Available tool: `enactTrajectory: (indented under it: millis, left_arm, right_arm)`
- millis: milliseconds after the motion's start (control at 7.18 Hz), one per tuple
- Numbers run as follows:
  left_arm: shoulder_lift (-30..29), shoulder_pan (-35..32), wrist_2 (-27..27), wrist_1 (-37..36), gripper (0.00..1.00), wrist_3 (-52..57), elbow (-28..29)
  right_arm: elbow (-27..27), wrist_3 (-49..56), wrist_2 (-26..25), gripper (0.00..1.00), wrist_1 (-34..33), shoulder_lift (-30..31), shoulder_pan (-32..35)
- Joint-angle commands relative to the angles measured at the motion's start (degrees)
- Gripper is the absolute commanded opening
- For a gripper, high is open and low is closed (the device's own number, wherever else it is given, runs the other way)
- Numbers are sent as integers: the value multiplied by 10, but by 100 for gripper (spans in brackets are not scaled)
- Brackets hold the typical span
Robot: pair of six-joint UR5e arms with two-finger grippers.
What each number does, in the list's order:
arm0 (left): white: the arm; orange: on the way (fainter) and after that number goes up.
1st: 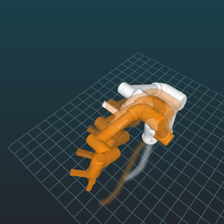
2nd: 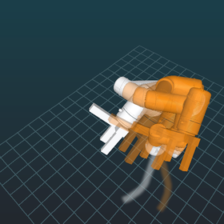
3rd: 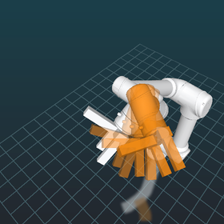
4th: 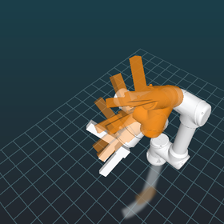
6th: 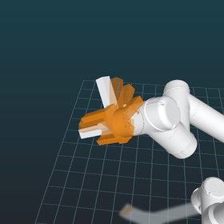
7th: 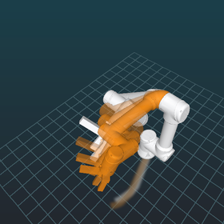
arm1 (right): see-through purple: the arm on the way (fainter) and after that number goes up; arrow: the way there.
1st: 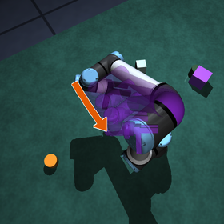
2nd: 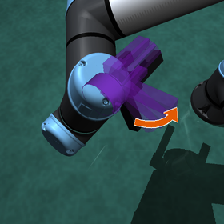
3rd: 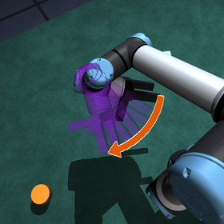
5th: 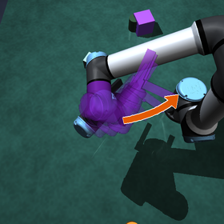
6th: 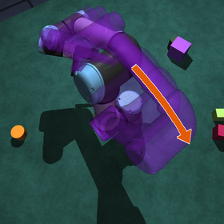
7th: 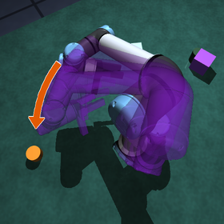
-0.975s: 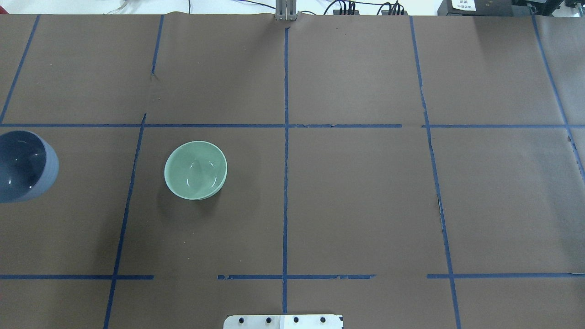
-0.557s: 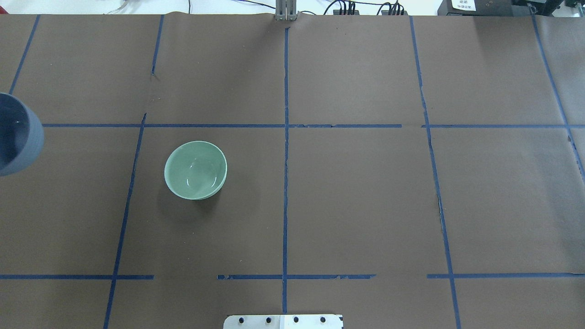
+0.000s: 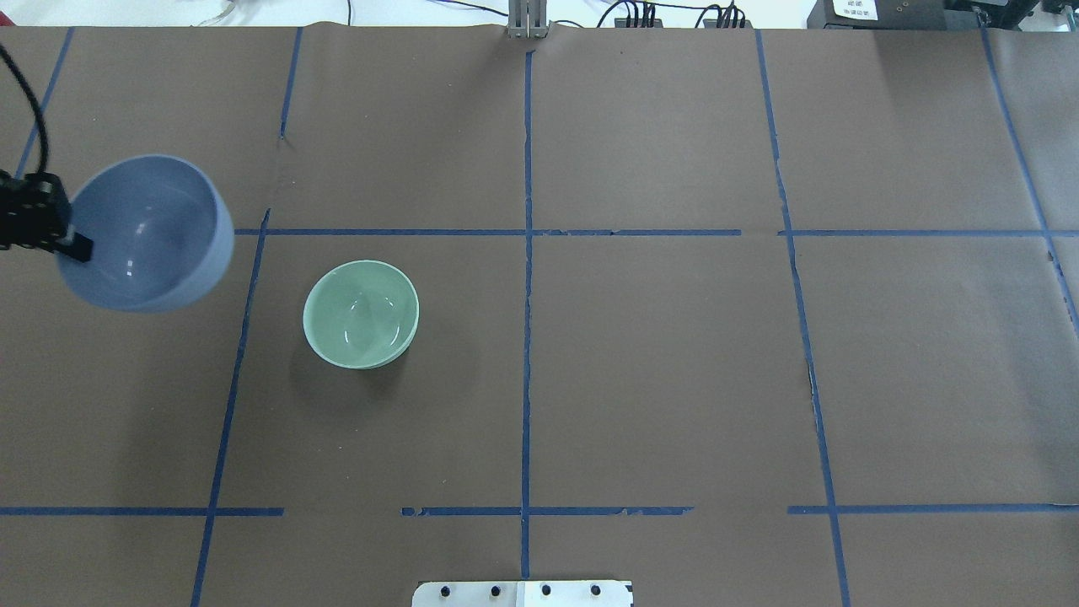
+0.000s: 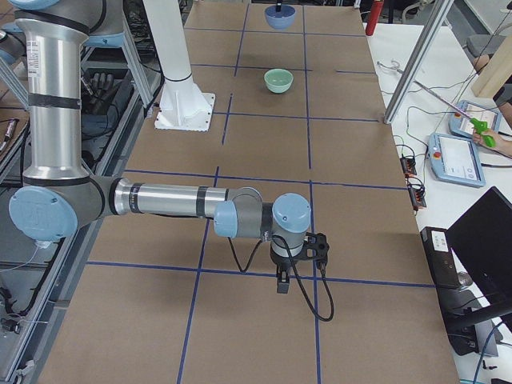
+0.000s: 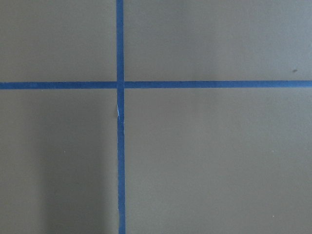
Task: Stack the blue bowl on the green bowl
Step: 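Lift the blue bowl with the left gripper and carry it over the green bowl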
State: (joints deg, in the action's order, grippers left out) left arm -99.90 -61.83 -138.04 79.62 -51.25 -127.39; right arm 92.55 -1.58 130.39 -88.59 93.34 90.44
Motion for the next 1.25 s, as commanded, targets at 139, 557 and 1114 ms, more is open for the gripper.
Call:
enactTrajectory:
  millis: [139,557,1114]
  left_arm:
    - [-33,107,60,184,0,-148,106]
    - [-38,157,90,276,0,-170,187]
    - [-54,178,90,285,0,-173,210]
  right_arm:
    - [0,0,0,100,0,0,0]
    - [0,0,0,100,0,0,0]
    - [0,0,0,100,0,0,0]
